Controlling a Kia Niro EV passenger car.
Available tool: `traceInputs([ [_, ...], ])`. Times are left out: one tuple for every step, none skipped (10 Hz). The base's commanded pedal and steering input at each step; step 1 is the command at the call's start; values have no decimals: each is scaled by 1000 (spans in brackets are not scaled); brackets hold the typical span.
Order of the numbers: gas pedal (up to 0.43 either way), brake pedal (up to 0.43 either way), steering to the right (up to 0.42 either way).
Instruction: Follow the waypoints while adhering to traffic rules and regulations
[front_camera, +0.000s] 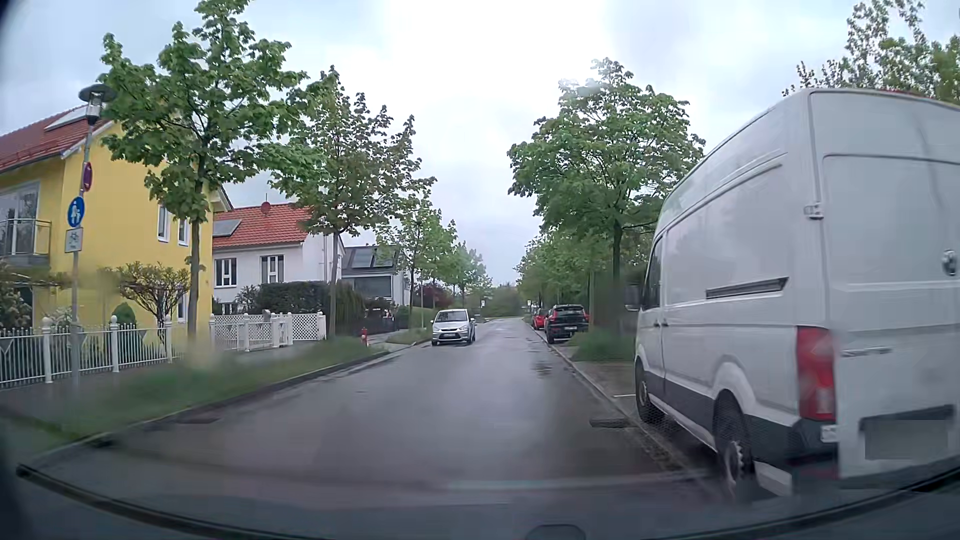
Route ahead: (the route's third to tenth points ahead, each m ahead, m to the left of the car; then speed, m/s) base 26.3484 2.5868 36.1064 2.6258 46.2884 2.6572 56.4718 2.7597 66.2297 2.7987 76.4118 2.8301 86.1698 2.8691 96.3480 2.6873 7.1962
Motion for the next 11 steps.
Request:
traceInputs([
  [98, 0, -7],
  [98, 0, -4],
  [98, 0, -3],
  [98, 0, -1],
  [98, 0, 1],
  [98, 0, 5],
  [98, 0, 8],
  [98, 0, 8],
  [98, 0, 7],
  [110, 0, 7],
  [110, 0, 7],
])
